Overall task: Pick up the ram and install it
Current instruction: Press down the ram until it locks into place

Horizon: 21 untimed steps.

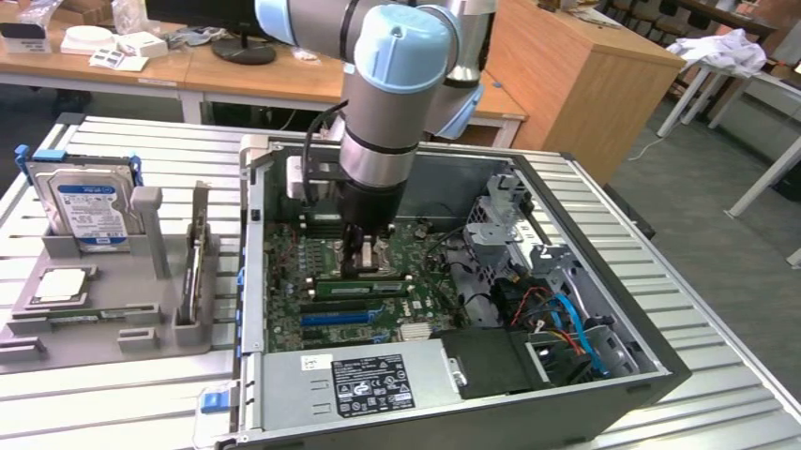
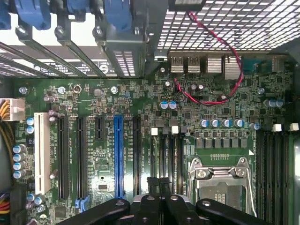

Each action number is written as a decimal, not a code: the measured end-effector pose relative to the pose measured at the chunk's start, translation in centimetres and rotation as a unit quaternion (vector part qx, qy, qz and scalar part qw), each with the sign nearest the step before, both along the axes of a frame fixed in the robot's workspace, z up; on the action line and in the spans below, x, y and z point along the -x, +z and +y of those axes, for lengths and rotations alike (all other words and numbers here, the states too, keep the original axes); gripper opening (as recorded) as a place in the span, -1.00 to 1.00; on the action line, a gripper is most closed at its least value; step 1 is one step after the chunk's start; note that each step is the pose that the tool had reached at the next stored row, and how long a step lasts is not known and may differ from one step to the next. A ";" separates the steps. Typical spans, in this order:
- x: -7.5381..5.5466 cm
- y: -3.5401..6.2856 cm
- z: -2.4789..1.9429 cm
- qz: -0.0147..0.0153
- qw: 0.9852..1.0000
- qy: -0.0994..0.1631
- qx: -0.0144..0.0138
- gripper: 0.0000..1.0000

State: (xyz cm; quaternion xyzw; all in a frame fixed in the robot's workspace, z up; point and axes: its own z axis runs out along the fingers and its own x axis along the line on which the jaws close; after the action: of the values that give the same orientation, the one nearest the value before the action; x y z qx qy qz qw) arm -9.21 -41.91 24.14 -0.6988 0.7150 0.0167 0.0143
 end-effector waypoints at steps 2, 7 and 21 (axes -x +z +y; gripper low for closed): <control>0.0 -0.20 0.00 0.000 1.000 0.000 0.000 -0.79; 0.0 -0.35 0.00 0.000 1.000 0.000 0.000 -0.79; 0.0 -0.97 0.00 0.000 1.000 0.000 0.000 -0.79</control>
State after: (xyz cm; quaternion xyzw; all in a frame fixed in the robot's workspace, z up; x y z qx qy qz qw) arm -9.21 -41.91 23.17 -0.6988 0.7150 0.0166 0.0142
